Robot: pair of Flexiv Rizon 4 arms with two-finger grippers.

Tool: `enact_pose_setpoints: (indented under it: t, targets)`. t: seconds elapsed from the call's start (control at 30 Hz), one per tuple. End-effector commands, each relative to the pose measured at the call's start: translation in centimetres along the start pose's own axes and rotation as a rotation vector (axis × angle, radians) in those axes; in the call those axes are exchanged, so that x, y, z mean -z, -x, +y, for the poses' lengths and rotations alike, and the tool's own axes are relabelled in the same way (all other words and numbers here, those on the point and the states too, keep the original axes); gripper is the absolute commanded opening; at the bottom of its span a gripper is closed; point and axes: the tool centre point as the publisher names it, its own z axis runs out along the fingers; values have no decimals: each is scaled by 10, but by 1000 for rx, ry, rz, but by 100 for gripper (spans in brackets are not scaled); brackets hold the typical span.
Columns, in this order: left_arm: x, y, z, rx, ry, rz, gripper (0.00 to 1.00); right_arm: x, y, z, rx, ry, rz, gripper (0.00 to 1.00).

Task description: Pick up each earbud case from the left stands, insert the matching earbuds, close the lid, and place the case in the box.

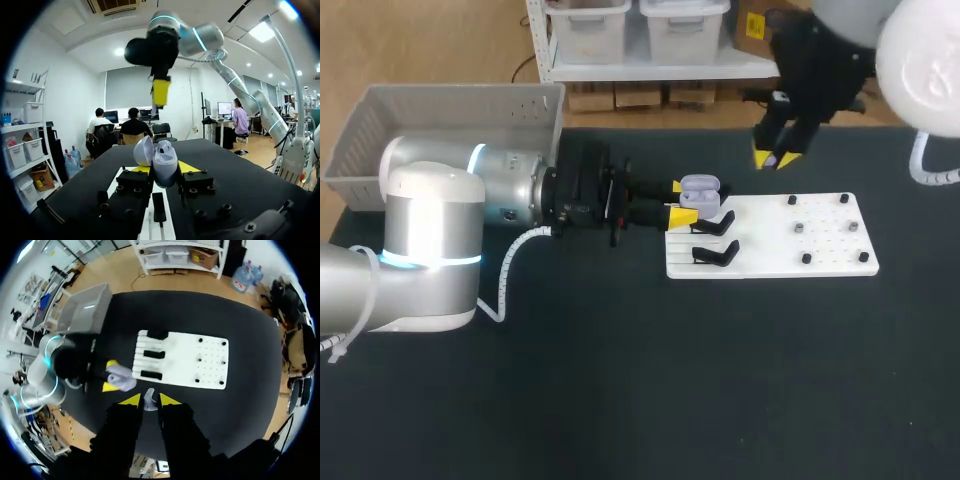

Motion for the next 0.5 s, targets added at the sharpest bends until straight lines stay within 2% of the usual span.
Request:
enact_pose_setpoints:
  t: [0.03, 0.3, 0.5]
  targets:
    - [0, -1, -1, -2, 4, -2, 0, -4, -3, 26, 45, -27, 37, 0]
    - [0, -1, -1, -2, 4, -2, 0, -18, -3, 55, 130, -62, 76, 0]
    - [0, -1, -1, -2, 4, -2, 0, -31, -2, 67, 170, -71, 111, 0]
